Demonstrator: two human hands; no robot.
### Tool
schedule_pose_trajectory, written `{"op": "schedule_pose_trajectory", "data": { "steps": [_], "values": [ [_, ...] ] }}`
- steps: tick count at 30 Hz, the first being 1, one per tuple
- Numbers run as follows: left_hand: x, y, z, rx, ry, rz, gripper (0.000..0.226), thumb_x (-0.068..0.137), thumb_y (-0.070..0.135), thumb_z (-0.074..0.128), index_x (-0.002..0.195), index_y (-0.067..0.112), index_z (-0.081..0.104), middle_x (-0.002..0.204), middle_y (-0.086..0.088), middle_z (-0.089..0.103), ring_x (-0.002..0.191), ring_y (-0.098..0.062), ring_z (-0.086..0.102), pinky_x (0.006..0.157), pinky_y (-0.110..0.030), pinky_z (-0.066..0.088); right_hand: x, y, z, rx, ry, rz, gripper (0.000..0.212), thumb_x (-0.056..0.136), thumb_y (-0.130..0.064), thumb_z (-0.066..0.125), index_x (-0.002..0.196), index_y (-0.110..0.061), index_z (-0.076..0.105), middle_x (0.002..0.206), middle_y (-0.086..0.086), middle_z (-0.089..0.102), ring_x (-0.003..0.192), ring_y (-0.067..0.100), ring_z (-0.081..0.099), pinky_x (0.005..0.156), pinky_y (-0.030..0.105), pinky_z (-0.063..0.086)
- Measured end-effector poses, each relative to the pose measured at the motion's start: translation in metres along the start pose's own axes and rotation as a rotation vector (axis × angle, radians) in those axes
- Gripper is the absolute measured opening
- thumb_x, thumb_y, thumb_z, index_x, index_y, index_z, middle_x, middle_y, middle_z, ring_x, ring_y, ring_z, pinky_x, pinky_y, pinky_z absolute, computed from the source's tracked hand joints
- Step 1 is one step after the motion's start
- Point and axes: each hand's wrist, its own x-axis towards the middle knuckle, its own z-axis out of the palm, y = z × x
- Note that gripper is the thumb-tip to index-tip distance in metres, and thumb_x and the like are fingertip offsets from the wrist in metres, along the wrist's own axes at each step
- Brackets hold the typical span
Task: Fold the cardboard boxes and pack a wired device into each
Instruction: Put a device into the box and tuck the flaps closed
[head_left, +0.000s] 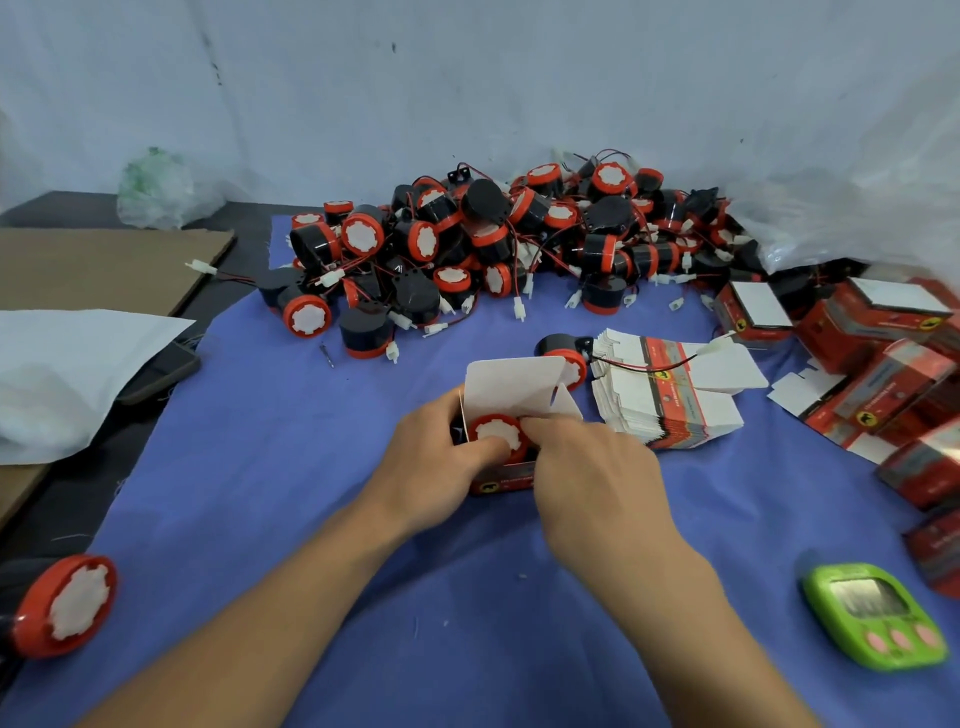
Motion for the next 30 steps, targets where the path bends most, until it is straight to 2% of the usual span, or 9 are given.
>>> {"op": "schedule_pose_trajectory", "data": {
  "steps": [2,5,9,13,18,20,22,25,30],
  "values": [
    [0.0,0.0,0.0,-0.002,-0.001,0.003,0.031,0.076,0.034,0.07,0.107,0.04,0.071,0.101,0.023,0.075,0.094,0.001,0.07,0.074,-0.013,0.051,0.0,0.003,0.006,0.075,0.028,0.019,0.032,0.089,-0.008,0.052,0.11,-0.031,0.061,0.082,-0.004,0.053,0.064,0.022,0.04,0.052,0.033,0.029],
    [0.001,0.0,0.0,0.013,-0.001,-0.009,0.03,0.075,0.033,0.069,0.103,0.041,0.071,0.099,0.022,0.075,0.092,0.0,0.069,0.07,-0.01,0.049,-0.004,0.008,0.016,0.277,0.275,0.045,0.024,0.091,-0.009,0.062,0.106,-0.026,0.07,0.089,0.0,0.069,0.072,0.031,0.059,0.063,0.04,0.05],
    [0.002,0.0,-0.001,0.015,-0.015,-0.024,0.027,0.075,0.035,0.07,0.101,0.042,0.072,0.099,0.019,0.076,0.092,-0.004,0.07,0.079,-0.026,0.056,-0.005,0.016,0.02,0.251,0.576,0.064,0.02,0.067,-0.011,0.092,0.076,-0.02,0.076,0.067,-0.001,0.071,0.053,0.032,0.056,0.055,0.029,0.042],
    [0.0,0.0,-0.001,0.014,-0.017,-0.018,0.03,0.075,0.036,0.07,0.103,0.044,0.071,0.1,0.019,0.076,0.094,-0.004,0.07,0.085,-0.034,0.057,-0.002,0.021,0.025,0.203,0.517,-0.024,0.023,0.074,-0.008,0.085,0.067,-0.02,0.067,0.066,-0.004,0.066,0.05,0.027,0.035,0.055,0.027,0.03],
    [0.0,0.002,-0.001,0.002,-0.025,-0.038,0.026,0.071,0.039,0.069,0.096,0.047,0.069,0.095,0.018,0.076,0.089,-0.002,0.07,0.073,-0.021,0.051,-0.01,0.017,0.028,0.42,0.609,-0.007,0.017,0.086,-0.025,0.077,0.102,-0.028,0.073,0.062,-0.01,0.059,0.057,0.027,0.052,0.054,0.033,0.046],
    [0.0,0.003,-0.001,0.004,-0.025,-0.044,0.026,0.069,0.042,0.069,0.094,0.048,0.069,0.095,0.02,0.075,0.088,-0.001,0.069,0.07,-0.015,0.047,-0.01,0.015,0.026,0.531,0.636,0.062,0.011,0.09,-0.037,0.066,0.1,-0.035,0.063,0.076,-0.019,0.067,0.061,0.02,0.055,0.058,0.03,0.048],
    [0.001,0.002,-0.001,0.0,-0.017,-0.054,0.025,0.07,0.041,0.071,0.094,0.048,0.07,0.096,0.021,0.075,0.088,0.0,0.069,0.072,-0.018,0.048,-0.008,0.017,0.027,0.637,0.652,0.104,0.017,0.093,-0.033,0.068,0.102,-0.034,0.053,0.091,-0.032,0.064,0.065,0.015,0.058,0.062,0.028,0.047],
    [0.001,0.001,-0.001,-0.006,-0.015,-0.062,0.026,0.071,0.04,0.071,0.096,0.046,0.07,0.097,0.021,0.075,0.09,-0.001,0.069,0.075,-0.024,0.051,-0.008,0.018,0.024,0.592,0.701,0.051,0.022,0.092,-0.021,0.071,0.107,-0.034,0.065,0.075,-0.006,0.065,0.066,0.021,0.058,0.061,0.034,0.048],
    [0.001,0.002,-0.001,0.0,-0.023,-0.05,0.033,0.07,0.039,0.067,0.103,0.039,0.072,0.098,0.019,0.076,0.09,-0.003,0.07,0.076,-0.024,0.051,-0.004,0.015,0.028,0.501,0.747,-0.071,0.012,0.085,-0.023,0.073,0.094,-0.017,0.078,0.077,-0.005,0.071,0.074,0.021,0.06,0.064,0.035,0.052]
  ]
}}
